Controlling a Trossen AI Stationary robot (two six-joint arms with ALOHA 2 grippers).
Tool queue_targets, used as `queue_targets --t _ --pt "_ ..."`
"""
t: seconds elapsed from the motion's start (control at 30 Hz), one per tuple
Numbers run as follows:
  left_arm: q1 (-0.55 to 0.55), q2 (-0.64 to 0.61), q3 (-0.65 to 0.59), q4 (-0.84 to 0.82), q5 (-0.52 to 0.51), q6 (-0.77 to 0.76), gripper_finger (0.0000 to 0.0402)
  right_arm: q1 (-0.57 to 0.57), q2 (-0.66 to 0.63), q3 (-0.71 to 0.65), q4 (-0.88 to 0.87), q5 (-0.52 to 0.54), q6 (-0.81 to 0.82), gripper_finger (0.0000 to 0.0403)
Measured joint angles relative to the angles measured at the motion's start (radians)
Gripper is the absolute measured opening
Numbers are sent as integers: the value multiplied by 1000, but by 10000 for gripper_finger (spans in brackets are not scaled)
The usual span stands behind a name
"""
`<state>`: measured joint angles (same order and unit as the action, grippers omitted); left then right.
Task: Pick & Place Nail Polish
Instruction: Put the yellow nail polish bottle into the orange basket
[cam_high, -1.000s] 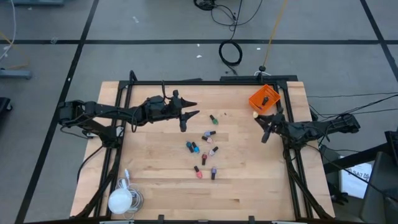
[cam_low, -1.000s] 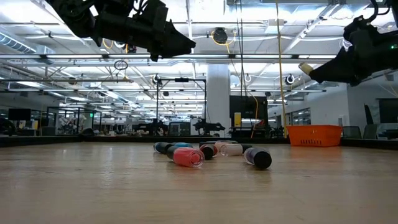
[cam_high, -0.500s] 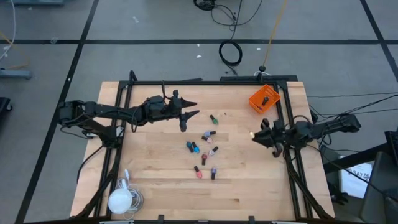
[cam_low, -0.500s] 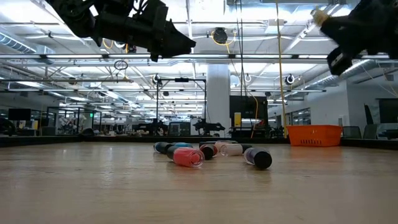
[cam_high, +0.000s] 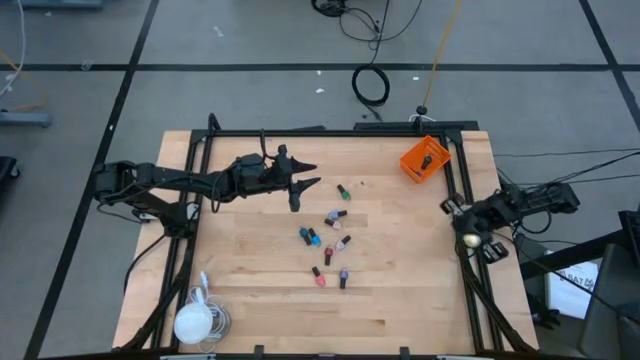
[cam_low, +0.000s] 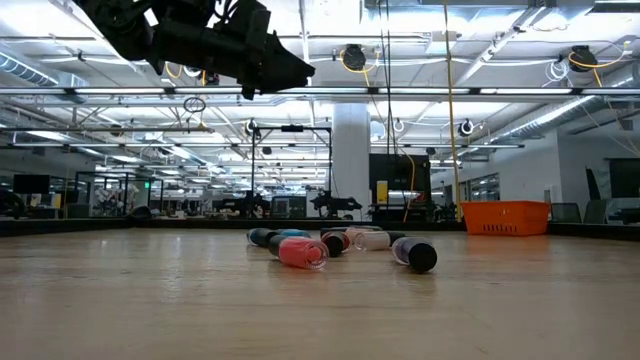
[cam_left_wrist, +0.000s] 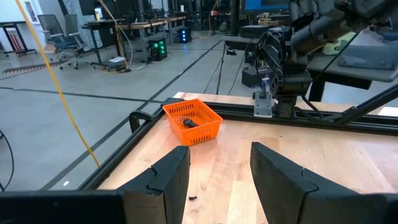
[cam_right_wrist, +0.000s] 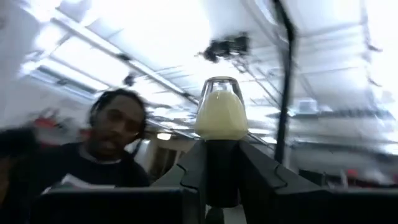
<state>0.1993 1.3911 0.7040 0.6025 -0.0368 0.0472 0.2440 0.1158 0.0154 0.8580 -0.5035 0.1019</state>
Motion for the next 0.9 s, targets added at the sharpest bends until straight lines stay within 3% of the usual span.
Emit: queue_targets --t 0.7,0.8,0.9 --pt "3 0 0 0 -36 0 166 0 0 0 -35 -15 -25 48" --pt "3 0 0 0 -36 0 166 0 0 0 -60 70 -38 48" --pt "3 0 0 0 -36 0 166 0 1 -1 -142 298 -65 48"
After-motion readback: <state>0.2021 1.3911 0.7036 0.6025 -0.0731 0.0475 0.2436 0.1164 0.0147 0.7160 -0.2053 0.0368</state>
